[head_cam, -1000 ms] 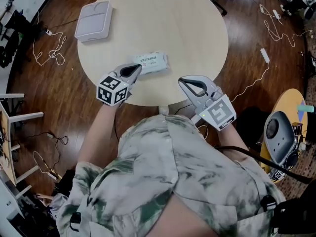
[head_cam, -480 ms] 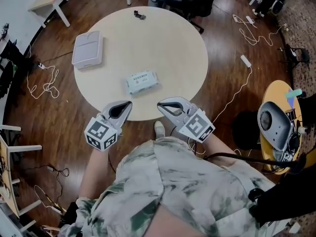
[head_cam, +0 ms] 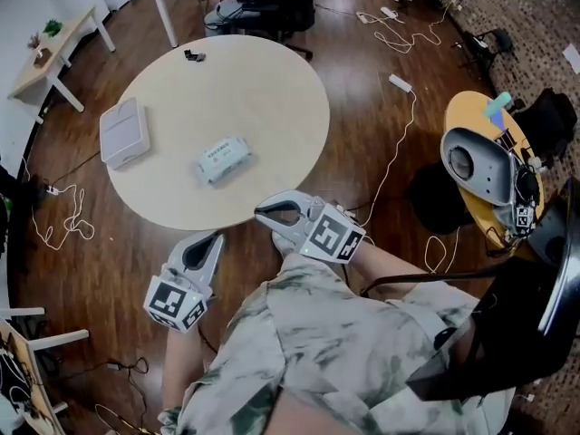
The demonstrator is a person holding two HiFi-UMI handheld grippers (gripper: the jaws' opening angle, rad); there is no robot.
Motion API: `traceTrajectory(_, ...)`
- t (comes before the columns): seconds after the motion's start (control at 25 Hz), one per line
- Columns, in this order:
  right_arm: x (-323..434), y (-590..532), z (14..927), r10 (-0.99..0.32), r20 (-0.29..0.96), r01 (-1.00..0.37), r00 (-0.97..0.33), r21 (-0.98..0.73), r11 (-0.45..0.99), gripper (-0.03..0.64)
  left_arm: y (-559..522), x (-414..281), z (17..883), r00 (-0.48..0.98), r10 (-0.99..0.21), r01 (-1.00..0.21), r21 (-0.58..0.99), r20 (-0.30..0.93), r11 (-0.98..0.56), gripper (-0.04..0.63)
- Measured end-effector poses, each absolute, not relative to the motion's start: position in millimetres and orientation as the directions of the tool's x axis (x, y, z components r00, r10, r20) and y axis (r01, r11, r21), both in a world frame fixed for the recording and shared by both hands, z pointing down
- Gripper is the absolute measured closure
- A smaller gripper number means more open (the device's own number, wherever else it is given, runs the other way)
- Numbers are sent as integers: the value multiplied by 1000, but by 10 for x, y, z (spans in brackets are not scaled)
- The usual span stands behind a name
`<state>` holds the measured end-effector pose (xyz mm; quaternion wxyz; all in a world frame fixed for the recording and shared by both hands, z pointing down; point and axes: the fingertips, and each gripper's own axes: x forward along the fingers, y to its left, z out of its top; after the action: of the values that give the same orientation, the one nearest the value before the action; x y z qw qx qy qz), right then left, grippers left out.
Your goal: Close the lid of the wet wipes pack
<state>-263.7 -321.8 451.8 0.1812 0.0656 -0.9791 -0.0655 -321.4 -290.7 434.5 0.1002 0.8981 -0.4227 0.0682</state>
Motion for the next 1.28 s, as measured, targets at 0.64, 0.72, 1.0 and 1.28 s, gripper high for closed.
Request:
traceTrajectory(0.64, -2199, -2526, 4351, -111, 315, -61, -942, 164, 985, 611, -2230, -2547, 4033, 638, -745, -767, 68, 193, -638, 594)
traceTrajectory(0.72, -2049, -2460, 4335, -97, 314, -47, -944, 163, 985, 611, -2176, -2390, 3986, 635, -750, -770, 74, 185, -633, 594)
traceTrajectory(1.0, -1263, -2250, 4301, -62, 303, -15, -951, 154, 988, 611, -1948, -1625, 3808, 612, -777, -790, 82, 145, -607, 594)
traceTrajectory(1.28, -662, -1923, 4361, -15, 307, 24, -951, 123, 992, 611, -1478, -1035, 3740, 566, -808, -824, 100, 162, -557, 594)
